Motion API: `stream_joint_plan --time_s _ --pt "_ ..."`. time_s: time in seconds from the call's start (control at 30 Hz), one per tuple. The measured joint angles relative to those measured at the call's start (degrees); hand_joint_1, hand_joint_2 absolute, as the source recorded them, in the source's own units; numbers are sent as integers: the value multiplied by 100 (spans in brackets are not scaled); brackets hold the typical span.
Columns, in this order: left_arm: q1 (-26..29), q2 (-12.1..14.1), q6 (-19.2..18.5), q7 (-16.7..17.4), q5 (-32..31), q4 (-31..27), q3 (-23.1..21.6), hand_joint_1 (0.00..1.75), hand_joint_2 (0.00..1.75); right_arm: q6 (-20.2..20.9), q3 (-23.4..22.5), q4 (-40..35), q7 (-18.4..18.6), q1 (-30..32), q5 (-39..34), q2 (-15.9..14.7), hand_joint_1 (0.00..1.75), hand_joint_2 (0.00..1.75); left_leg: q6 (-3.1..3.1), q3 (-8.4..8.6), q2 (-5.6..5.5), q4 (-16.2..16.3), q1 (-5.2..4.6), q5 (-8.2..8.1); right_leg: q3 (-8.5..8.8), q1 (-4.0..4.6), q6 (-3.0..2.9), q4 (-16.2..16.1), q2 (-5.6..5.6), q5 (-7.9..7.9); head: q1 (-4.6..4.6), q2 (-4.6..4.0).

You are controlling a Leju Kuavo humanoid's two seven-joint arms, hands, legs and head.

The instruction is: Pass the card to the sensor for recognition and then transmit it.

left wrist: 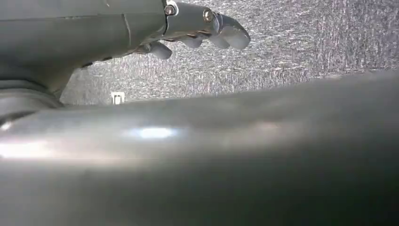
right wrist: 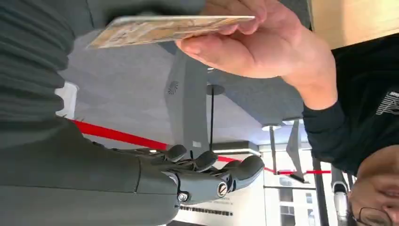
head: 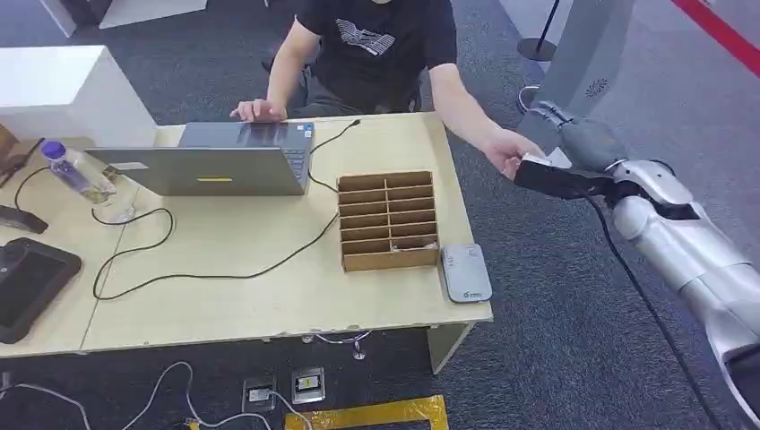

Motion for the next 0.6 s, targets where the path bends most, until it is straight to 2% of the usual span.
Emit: stream_joint_plan --time_s 0.17,0.6 --pt "-23 -4 4 17 0 0 -4 0 0 -68 -48 2 -90 39 205 147 175 175 0 3 7 0 0 0 -2 0 0 0 13 1 0 0" --pt "-57 -7 -7 103 15 0 -7 0 0 -166 -142 24 -114 74 295 265 175 175 0 3 7 0 0 0 -4 0 0 -1 14 1 0 0"
